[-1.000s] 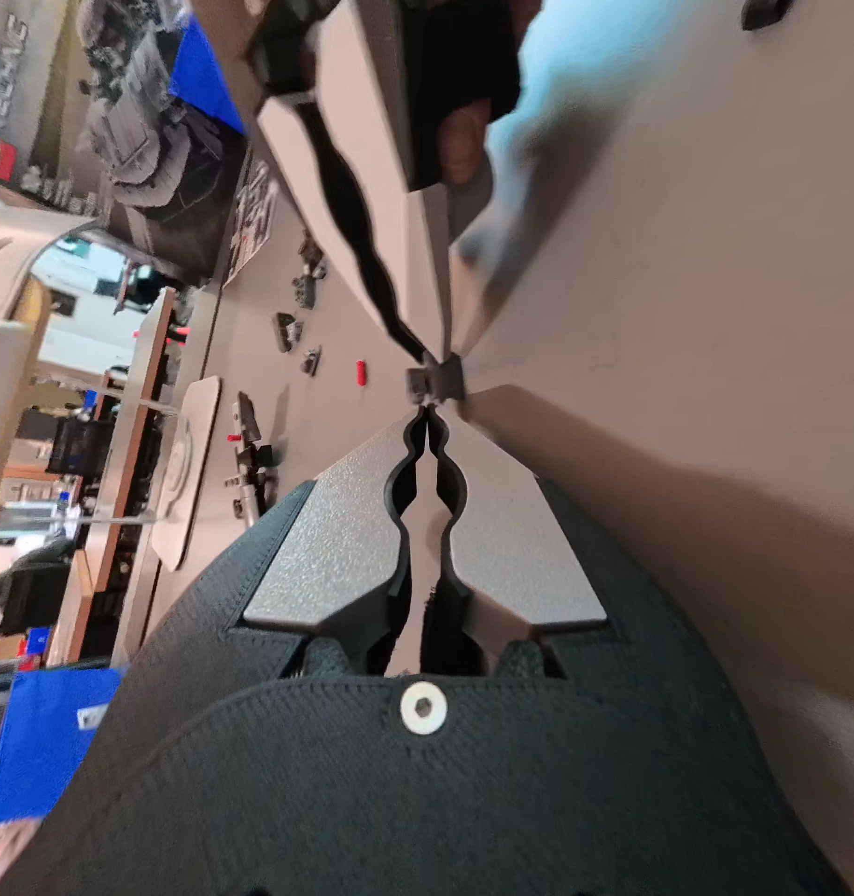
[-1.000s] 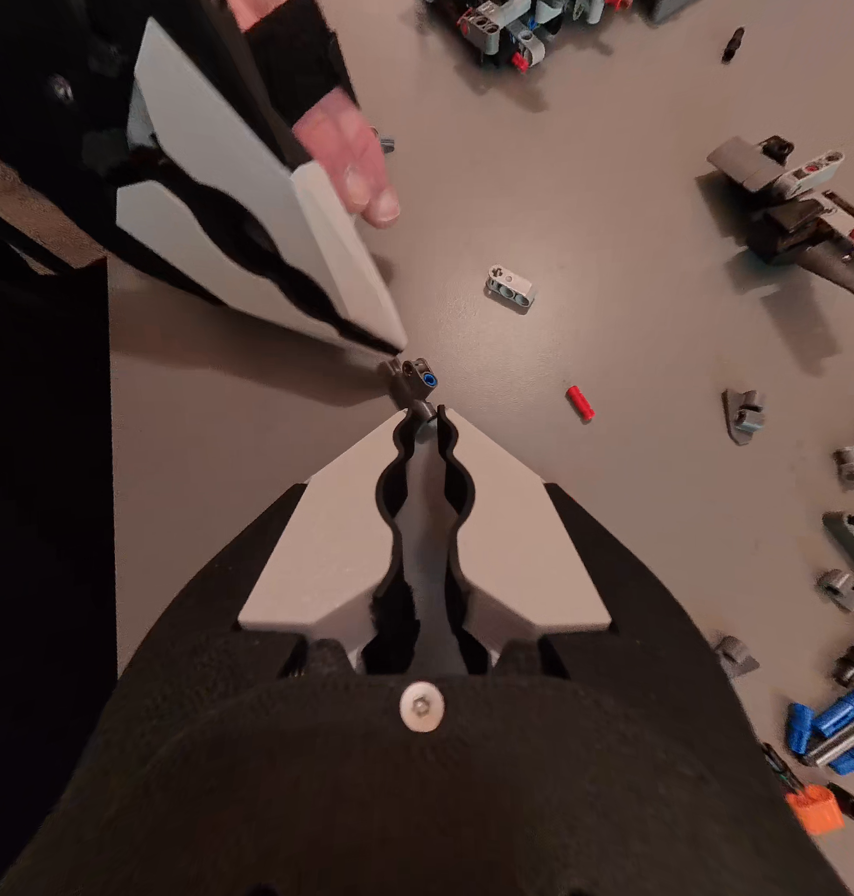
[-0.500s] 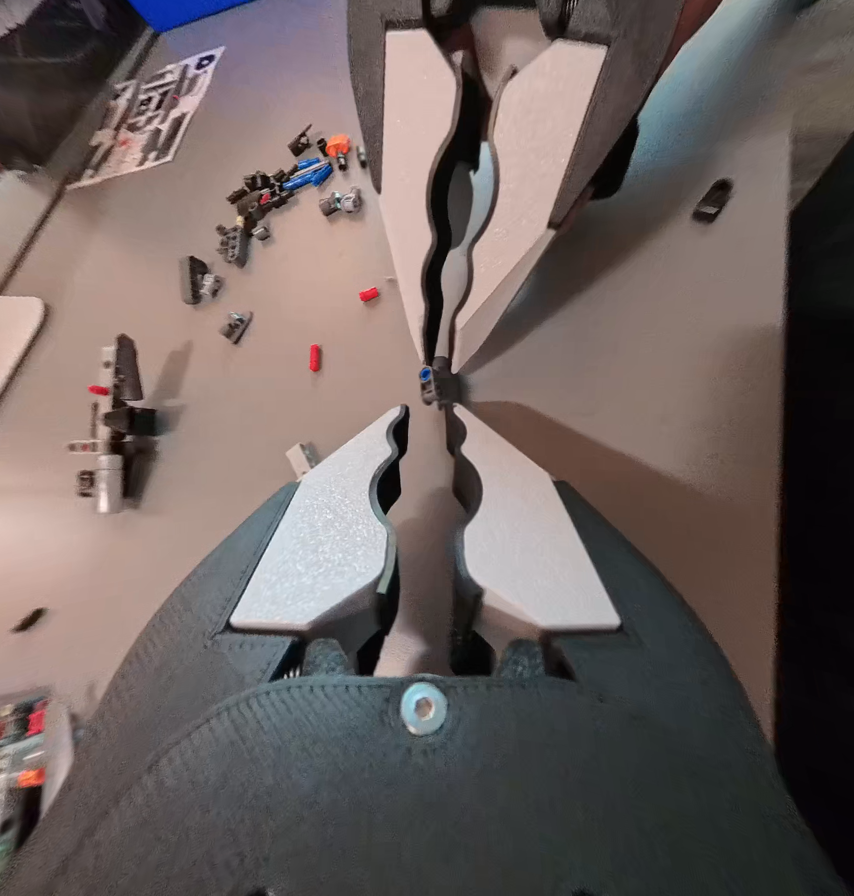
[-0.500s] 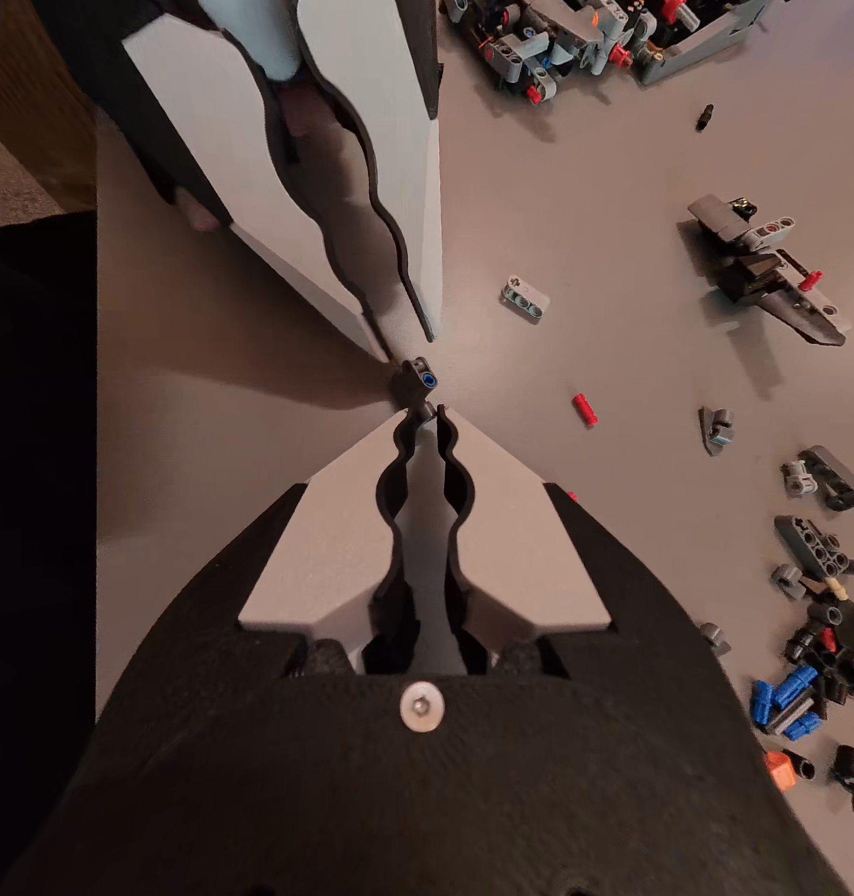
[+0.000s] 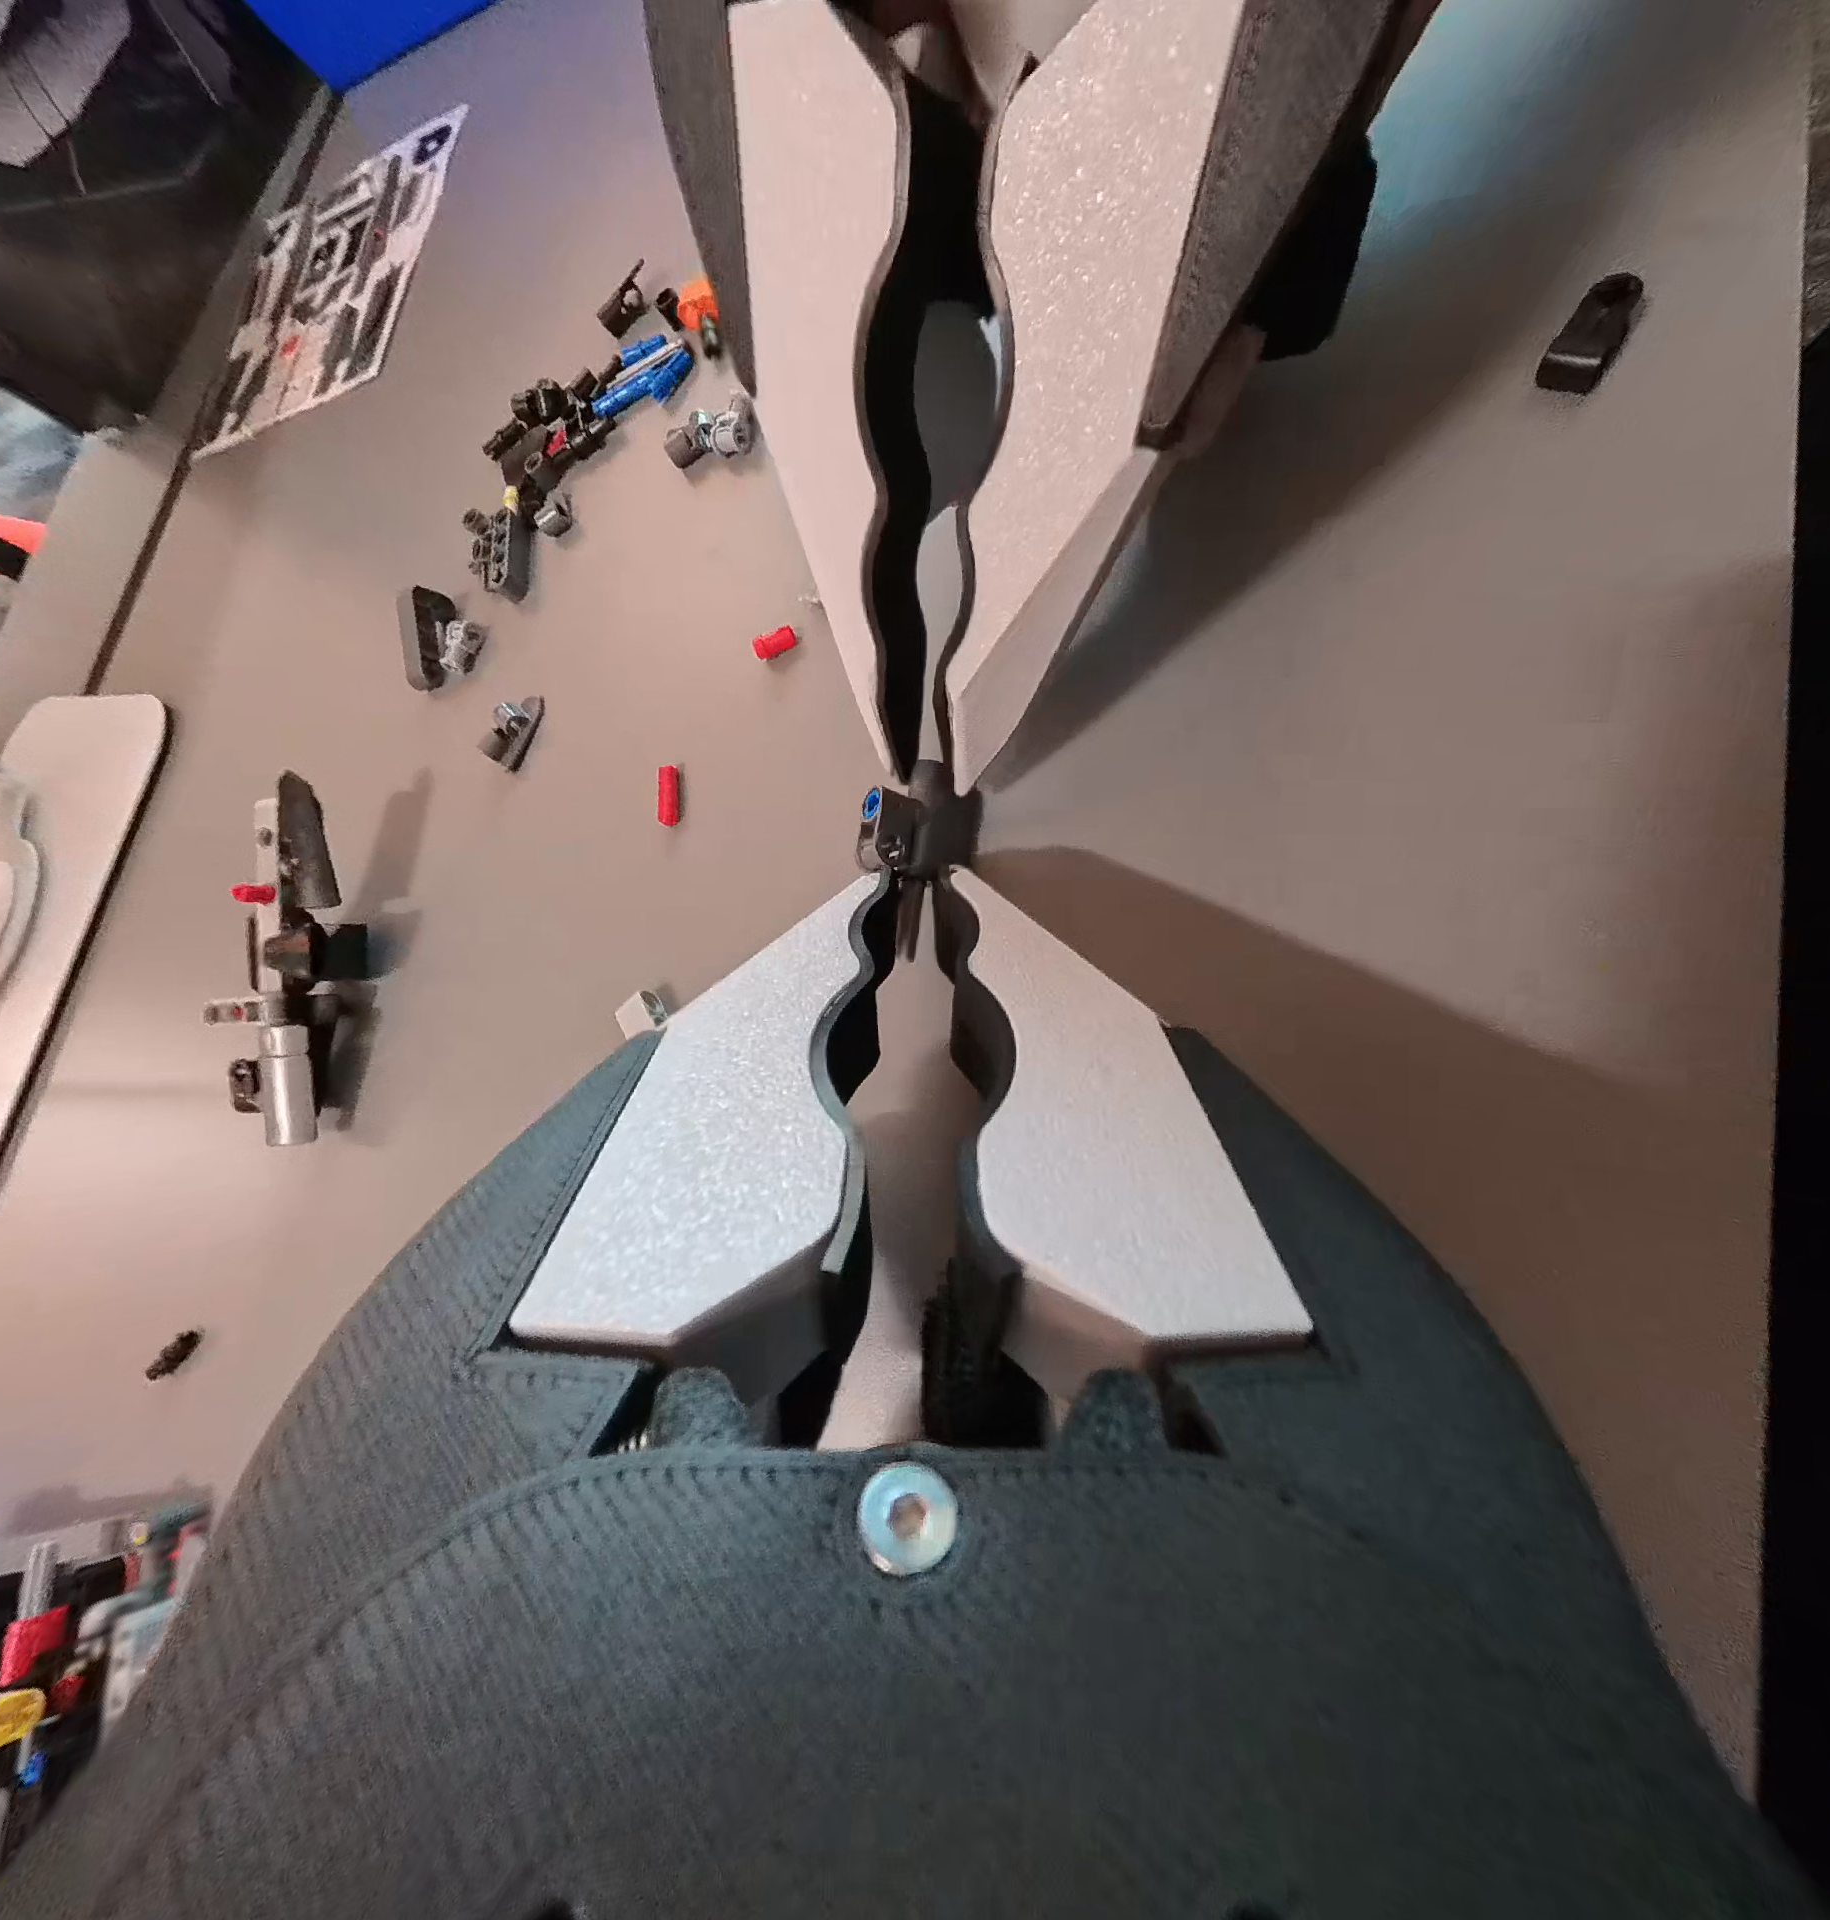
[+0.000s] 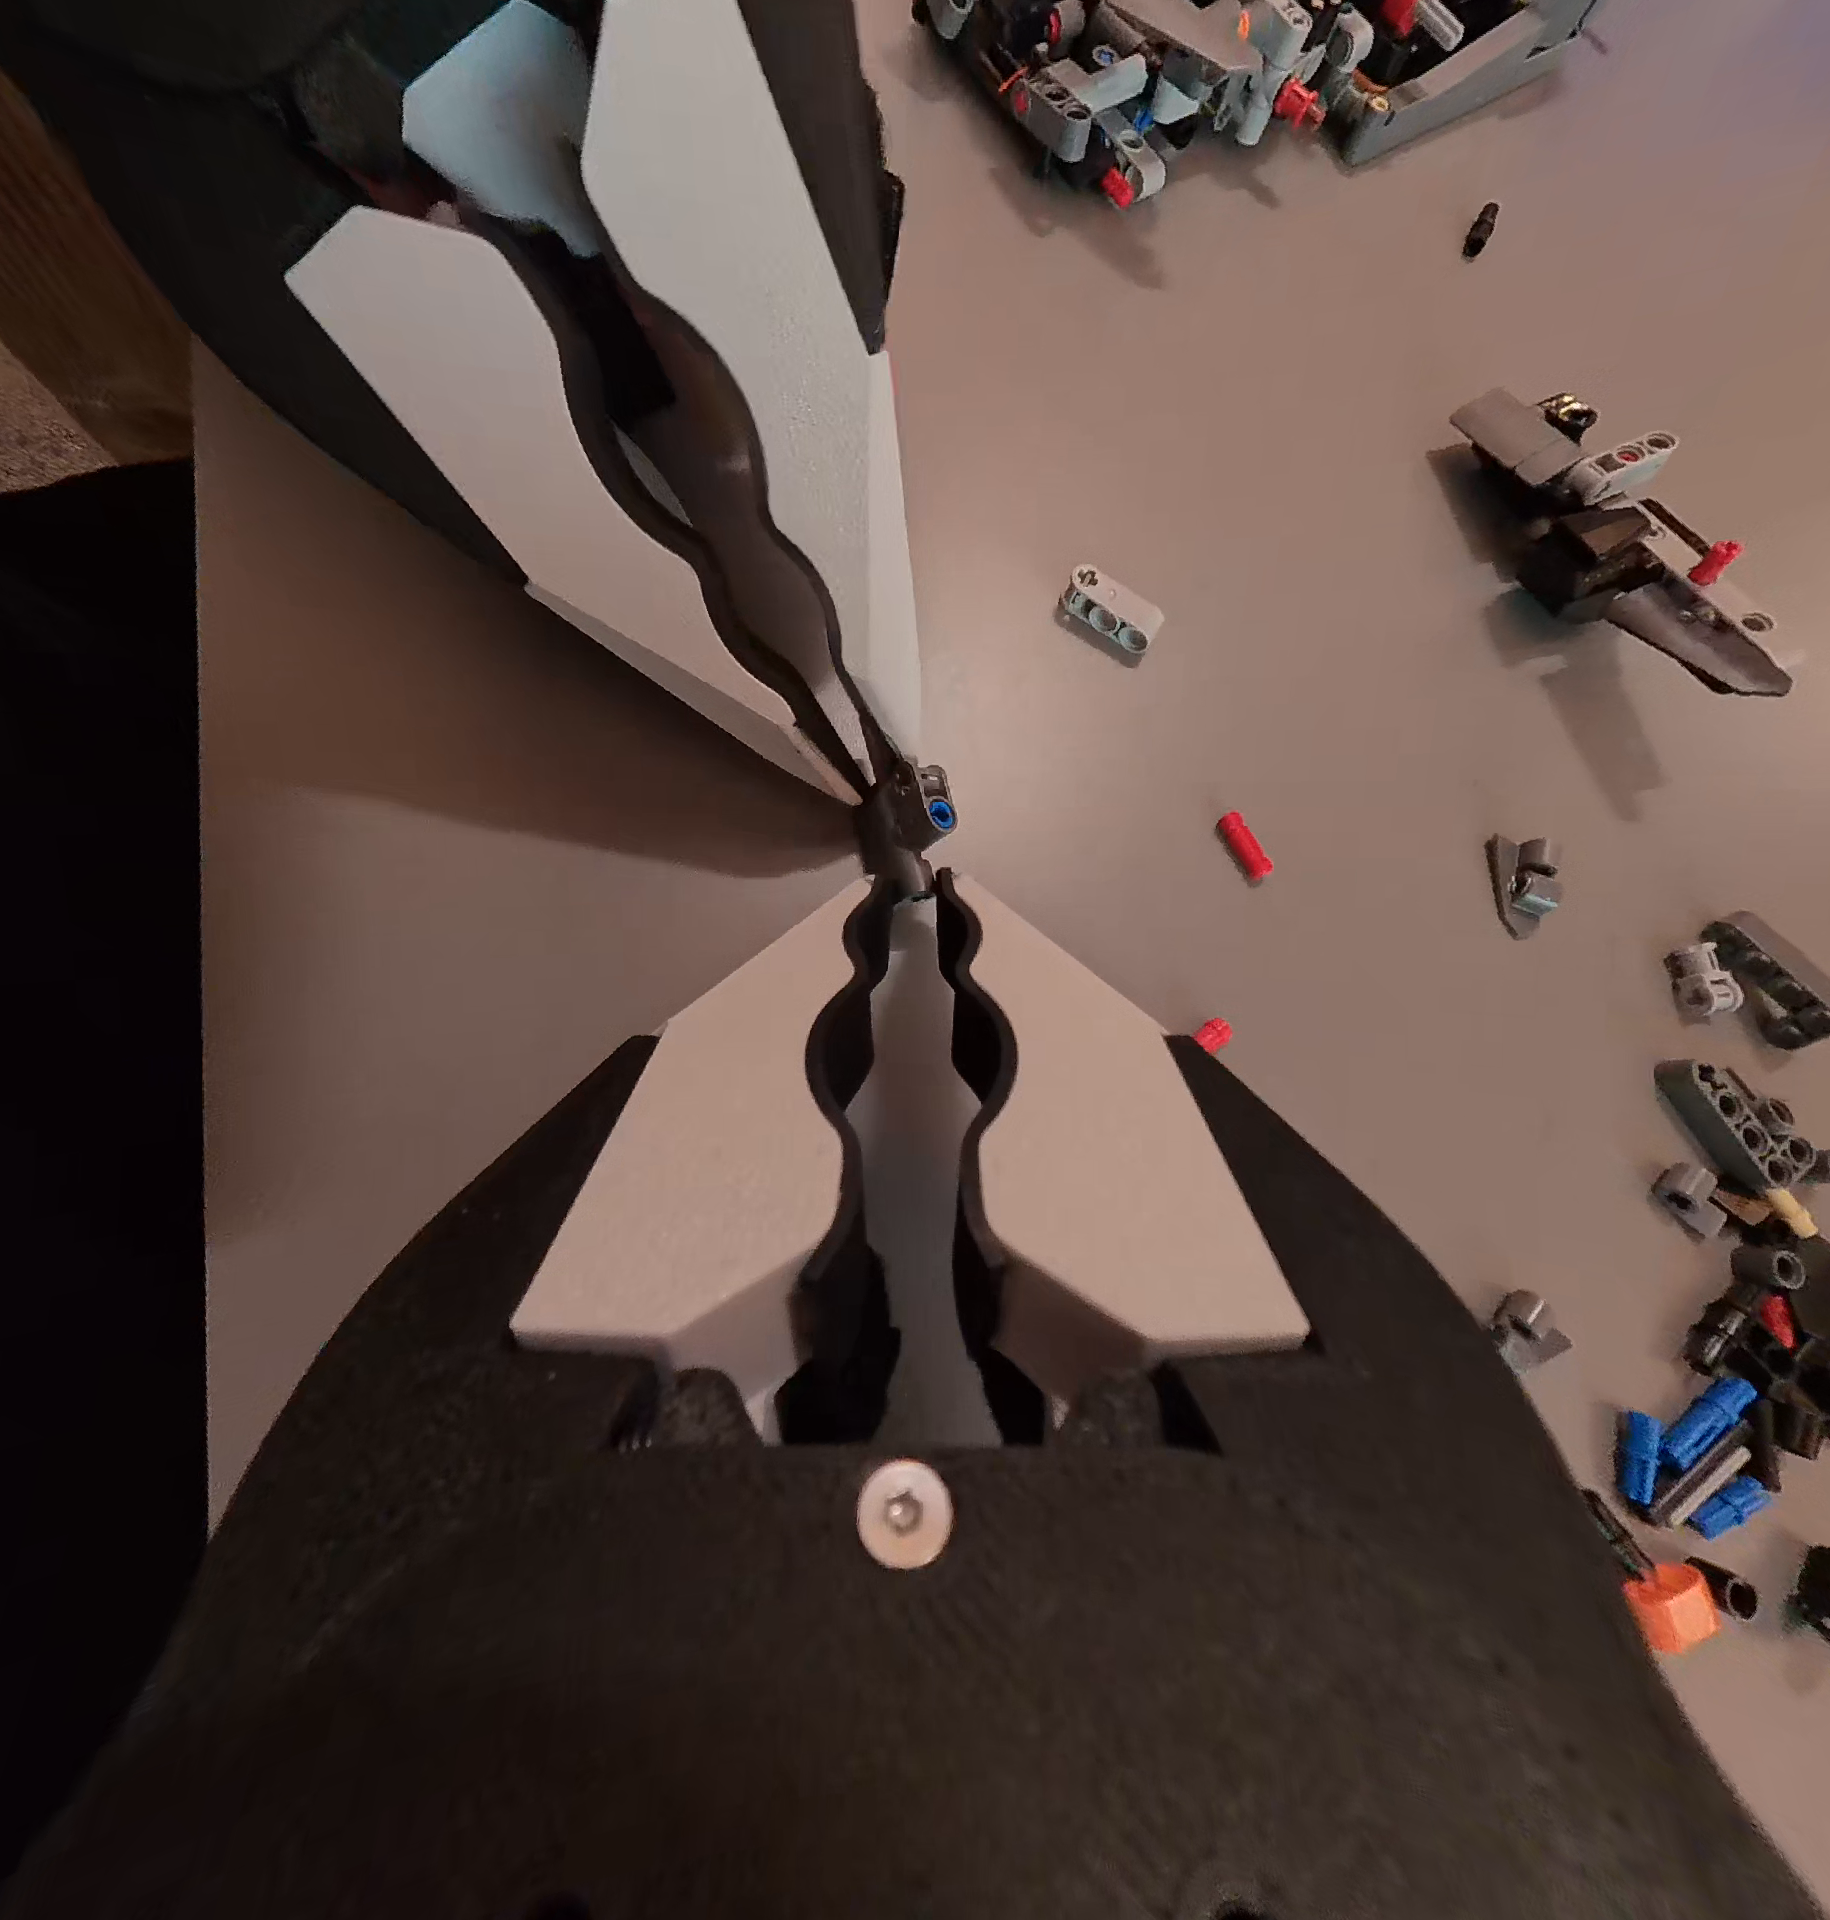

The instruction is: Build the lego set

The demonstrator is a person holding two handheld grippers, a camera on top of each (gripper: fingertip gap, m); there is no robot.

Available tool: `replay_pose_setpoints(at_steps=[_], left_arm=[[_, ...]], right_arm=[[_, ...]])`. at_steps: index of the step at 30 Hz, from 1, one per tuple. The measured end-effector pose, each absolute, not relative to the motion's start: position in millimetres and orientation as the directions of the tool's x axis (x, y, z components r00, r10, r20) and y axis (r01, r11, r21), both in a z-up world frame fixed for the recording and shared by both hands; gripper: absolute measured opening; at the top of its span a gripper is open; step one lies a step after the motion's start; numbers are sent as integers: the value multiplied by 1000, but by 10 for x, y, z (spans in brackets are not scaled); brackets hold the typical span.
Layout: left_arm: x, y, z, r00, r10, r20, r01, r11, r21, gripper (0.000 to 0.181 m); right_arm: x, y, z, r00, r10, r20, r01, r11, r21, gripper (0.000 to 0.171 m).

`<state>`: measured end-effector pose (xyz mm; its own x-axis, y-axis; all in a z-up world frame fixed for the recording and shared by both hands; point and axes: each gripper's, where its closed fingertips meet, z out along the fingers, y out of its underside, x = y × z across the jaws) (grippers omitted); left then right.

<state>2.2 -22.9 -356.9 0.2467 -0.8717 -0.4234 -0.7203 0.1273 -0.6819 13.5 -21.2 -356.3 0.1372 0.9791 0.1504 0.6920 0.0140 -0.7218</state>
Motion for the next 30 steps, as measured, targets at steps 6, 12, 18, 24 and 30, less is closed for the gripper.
replay_pose_setpoints(at_steps=[6,12,18,24,30], left_arm=[[67,-240,-3569,170,-817,-550,-759,247,-602,1],[78,-255,-3610,98,-770,-630,-784,330,-526,0],[41,-216,-3593,129,-769,-626,-776,315,-546,0],[10,-160,-3513,181,-754,-632,-766,295,-572,0],[-108,-108,-3563,198,-801,-565,-801,200,-564,0]], right_arm=[[133,-174,-3483,176,984,-21,635,-130,-761,18],[77,-175,-3613,151,981,-122,686,-193,-701,19],[80,-163,-3600,123,991,-44,708,-119,-696,9],[58,-167,-3570,127,992,-4,685,-91,-723,0],[59,-189,-3571,121,992,25,692,-66,-719,0]])
